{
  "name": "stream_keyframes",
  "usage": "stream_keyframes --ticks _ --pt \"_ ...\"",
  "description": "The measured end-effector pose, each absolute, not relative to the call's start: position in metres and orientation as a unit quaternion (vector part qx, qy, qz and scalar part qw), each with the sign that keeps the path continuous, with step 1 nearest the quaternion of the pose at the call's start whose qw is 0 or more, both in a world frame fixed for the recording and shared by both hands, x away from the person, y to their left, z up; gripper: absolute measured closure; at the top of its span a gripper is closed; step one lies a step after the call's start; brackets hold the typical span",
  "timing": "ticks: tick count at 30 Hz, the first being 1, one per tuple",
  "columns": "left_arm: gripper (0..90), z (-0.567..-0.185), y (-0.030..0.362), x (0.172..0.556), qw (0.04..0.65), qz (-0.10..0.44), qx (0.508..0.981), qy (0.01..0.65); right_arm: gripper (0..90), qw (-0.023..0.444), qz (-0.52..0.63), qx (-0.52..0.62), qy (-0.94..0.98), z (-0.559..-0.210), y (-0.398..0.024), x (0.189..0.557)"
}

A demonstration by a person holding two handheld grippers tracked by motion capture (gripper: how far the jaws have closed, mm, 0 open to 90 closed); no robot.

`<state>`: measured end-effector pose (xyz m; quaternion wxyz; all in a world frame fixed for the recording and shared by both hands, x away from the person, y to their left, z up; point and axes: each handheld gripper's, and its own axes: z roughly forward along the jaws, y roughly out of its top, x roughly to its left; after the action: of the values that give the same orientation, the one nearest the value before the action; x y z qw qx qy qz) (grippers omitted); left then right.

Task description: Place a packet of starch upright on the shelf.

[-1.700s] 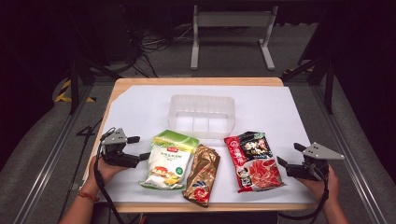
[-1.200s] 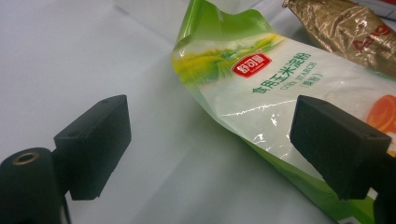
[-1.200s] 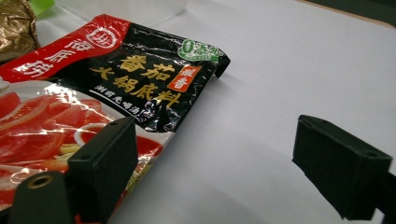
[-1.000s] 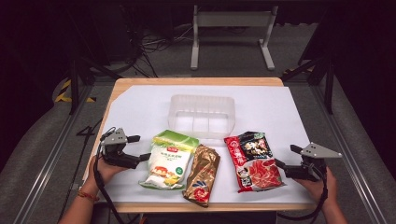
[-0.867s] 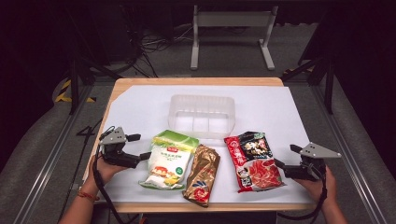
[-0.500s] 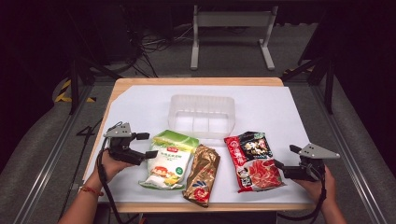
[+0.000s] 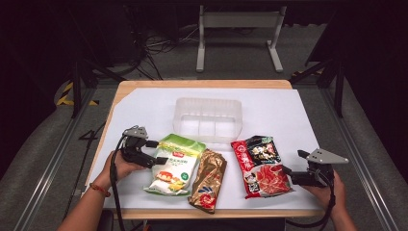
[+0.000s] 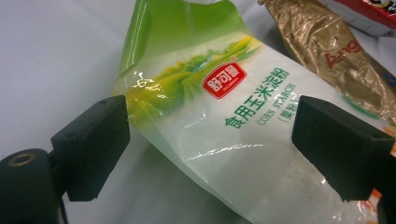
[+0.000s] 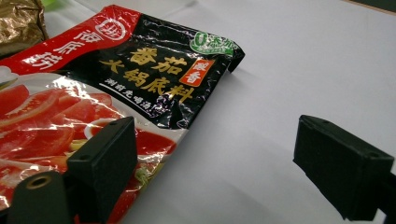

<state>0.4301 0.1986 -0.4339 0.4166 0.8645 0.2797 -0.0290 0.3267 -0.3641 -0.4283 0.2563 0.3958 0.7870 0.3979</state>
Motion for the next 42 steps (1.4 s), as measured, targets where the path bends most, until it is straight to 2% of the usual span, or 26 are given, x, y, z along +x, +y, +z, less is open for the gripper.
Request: stream_keyframes --ticks 5,8,10,19,24,27,32,37,38,42 --pt "9.6 -0.437 0.195 0.44 0.42 -0.044 0.861 0.285 13.8 0.254 0.397 0.397 0.787 -0.429 -0.365 0.327" --pt "9.0 -0.441 0.194 0.446 0.395 -0.032 0.862 0.315 13.6 0.252 0.396 0.398 0.788 -0.429 -0.365 0.327" --pt "8.4 -0.442 0.198 0.448 0.404 -0.033 0.855 0.324 13.5 0.252 0.395 0.398 0.789 -0.43 -0.366 0.328" --pt "9.4 -0.449 0.178 0.447 0.401 -0.074 0.868 0.285 13.4 0.249 0.397 0.398 0.789 -0.43 -0.366 0.328" --pt "11.3 -0.448 0.168 0.448 0.396 -0.079 0.873 0.272 13.4 0.243 0.401 0.4 0.788 -0.43 -0.367 0.328" --pt "18.6 -0.449 0.171 0.446 0.407 -0.075 0.869 0.272 13.4 0.239 0.404 0.4 0.787 -0.43 -0.367 0.329" --pt "57.3 -0.45 0.172 0.44 0.426 -0.085 0.865 0.25 13.4 0.237 0.403 0.399 0.789 -0.431 -0.367 0.329" --pt "83.8 -0.447 0.171 0.437 0.419 -0.051 0.871 0.251 13.5 0.24 0.402 0.396 0.79 -0.43 -0.367 0.328" --pt "87.5 -0.445 0.173 0.435 0.421 -0.032 0.871 0.251 13.5 0.241 0.401 0.395 0.79 -0.43 -0.367 0.328" --pt "89.2 -0.442 0.173 0.429 0.417 -0.007 0.874 0.247 13.5 0.243 0.4 0.395 0.791 -0.43 -0.368 0.328"
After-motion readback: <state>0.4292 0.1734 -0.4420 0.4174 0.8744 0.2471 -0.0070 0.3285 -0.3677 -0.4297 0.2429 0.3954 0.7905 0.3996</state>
